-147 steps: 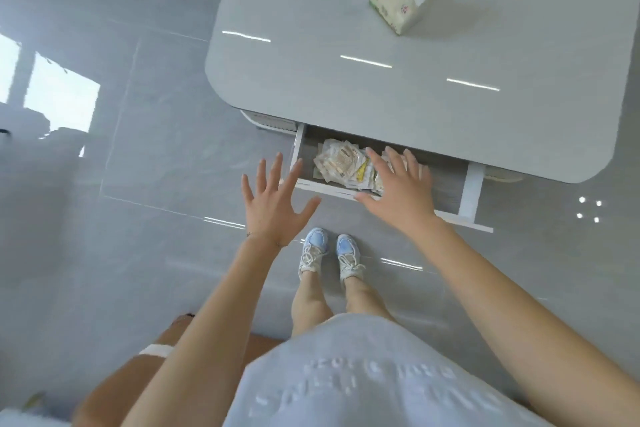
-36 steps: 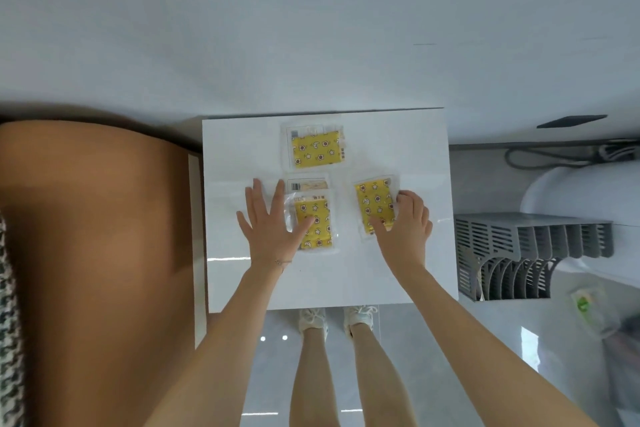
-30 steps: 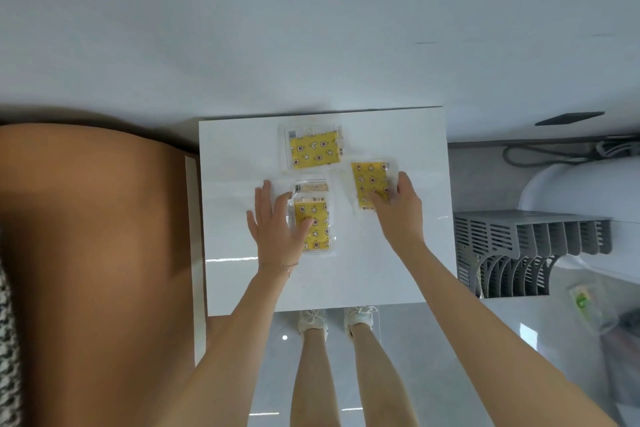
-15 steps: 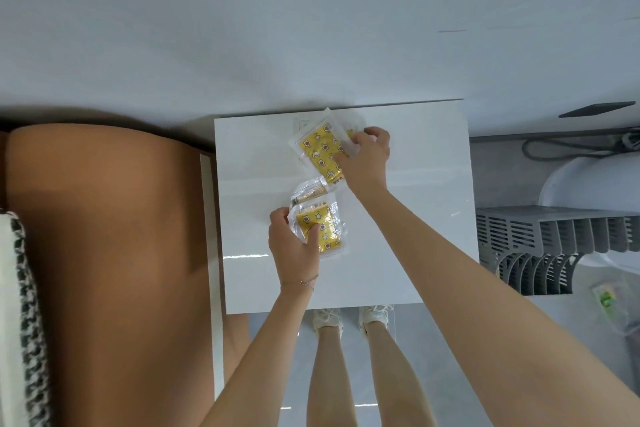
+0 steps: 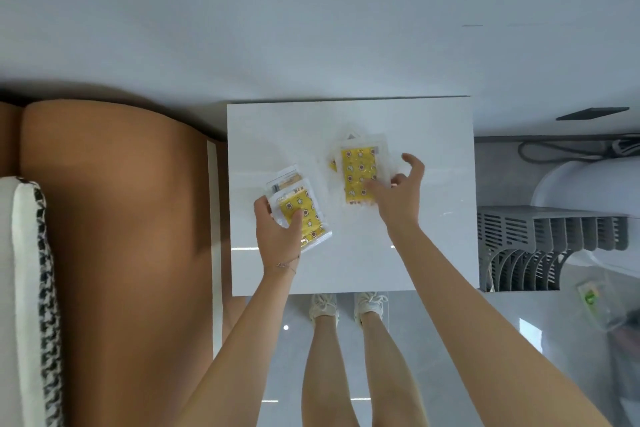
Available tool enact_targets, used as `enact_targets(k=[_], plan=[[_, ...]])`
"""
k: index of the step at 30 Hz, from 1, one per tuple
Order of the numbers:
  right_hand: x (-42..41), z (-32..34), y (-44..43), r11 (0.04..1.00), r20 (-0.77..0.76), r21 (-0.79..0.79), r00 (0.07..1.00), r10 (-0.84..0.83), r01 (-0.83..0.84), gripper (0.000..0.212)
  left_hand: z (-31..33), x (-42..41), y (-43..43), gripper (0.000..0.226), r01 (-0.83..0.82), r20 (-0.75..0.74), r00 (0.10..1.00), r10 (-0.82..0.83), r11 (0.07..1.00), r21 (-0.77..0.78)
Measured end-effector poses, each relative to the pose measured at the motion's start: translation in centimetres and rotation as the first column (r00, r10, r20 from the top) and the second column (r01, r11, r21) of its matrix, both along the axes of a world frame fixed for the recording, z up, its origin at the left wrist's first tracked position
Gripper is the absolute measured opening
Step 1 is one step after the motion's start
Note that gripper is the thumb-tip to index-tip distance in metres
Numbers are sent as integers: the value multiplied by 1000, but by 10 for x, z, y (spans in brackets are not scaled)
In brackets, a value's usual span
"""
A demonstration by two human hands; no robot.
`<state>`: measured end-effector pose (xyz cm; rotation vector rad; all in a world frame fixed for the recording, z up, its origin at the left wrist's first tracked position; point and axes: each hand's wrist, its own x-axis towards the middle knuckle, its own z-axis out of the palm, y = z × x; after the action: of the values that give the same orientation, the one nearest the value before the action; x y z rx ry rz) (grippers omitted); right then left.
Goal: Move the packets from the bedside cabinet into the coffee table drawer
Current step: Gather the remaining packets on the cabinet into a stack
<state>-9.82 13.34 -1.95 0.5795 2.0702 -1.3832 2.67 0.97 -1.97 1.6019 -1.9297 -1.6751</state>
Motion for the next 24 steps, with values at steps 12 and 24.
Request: enact_targets(k=[12,24], plan=[[89,35,56,969,358,-222,934,-19,105,47,37,71,-4,28,125,6,992,-127,980,154],[146,134,45,898,352,-439,923,153,18,32,138,177,-11,37,-161,-143,961,238,897,412]])
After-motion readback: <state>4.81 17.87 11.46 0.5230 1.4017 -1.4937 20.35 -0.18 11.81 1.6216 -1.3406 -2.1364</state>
